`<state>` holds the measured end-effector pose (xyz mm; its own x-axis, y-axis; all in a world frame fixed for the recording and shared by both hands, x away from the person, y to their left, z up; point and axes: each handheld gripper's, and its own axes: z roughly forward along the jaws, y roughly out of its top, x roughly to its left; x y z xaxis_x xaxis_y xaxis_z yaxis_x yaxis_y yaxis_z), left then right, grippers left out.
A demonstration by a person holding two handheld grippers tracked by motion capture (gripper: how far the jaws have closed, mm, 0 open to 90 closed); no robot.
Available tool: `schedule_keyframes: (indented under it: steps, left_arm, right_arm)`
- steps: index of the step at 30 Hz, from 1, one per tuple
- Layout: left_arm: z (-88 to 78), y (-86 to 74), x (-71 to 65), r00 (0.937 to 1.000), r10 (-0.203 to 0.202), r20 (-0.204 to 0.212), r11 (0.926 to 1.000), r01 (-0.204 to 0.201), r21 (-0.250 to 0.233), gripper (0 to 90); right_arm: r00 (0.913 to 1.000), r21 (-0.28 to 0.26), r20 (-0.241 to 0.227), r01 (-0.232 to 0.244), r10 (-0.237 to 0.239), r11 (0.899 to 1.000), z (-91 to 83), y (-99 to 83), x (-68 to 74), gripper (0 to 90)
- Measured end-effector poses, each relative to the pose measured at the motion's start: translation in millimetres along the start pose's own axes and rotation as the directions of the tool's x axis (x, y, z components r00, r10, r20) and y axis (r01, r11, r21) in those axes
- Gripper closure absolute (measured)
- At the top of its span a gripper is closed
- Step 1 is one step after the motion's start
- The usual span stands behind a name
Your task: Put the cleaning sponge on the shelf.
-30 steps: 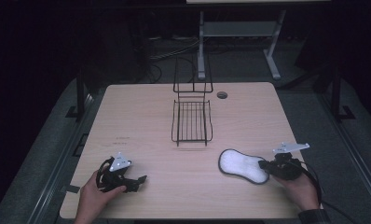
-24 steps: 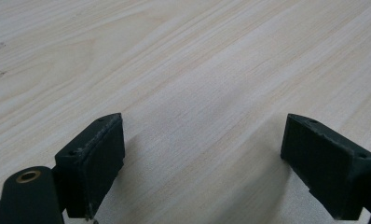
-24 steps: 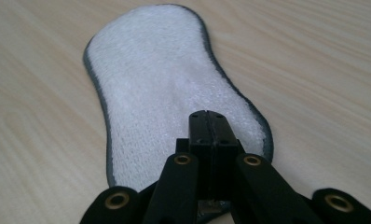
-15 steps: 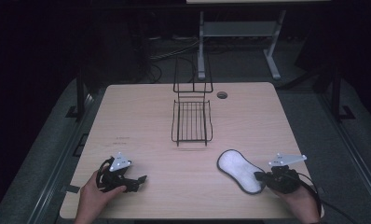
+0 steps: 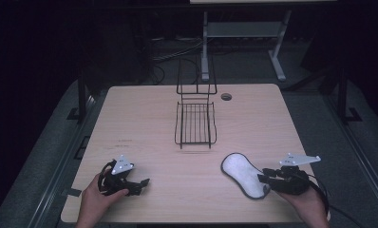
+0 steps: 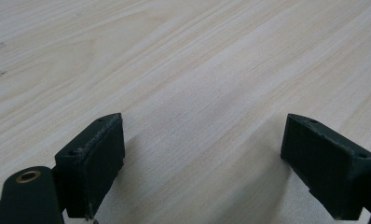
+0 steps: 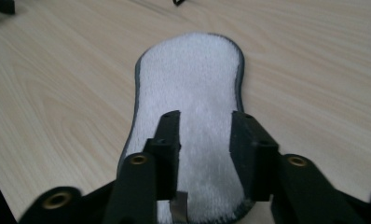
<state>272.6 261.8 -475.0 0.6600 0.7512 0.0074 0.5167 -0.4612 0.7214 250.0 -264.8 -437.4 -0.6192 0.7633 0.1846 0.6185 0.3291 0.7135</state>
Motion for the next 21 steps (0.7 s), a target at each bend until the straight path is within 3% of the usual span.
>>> schedule_keyframes:
  steps: [7, 10, 14, 21]
  left_arm:
    - [0.0, 0.0, 0.0, 1.0000, 0.000, 0.000, 1.0000, 0.000, 0.000, 12.6]
    - [0.0, 0.0, 0.0, 1.0000, 0.000, 0.000, 1.0000, 0.000, 0.000, 12.6]
    - [0.0, 0.0, 0.0, 1.0000, 0.000, 0.000, 1.0000, 0.000, 0.000, 12.6]
    - [0.0, 0.0, 0.0, 1.0000, 0.000, 0.000, 1.0000, 0.000, 0.000, 12.6]
  right_arm:
    - [0.9994, 0.011, 0.034, 0.005, -0.005, 1.000, 13.7, 10.8, 1.2, 30.7]
    - [0.9981, 0.023, 0.059, -0.019, 0.018, 1.000, 23.0, 17.3, -0.8, 18.4]
    - [0.9970, 0.048, 0.070, -0.037, 0.033, 0.998, 35.6, 22.2, -3.0, 13.1]
    - [0.9978, 0.073, 0.065, -0.017, 0.012, 0.997, 50.4, 24.6, 2.5, 13.1]
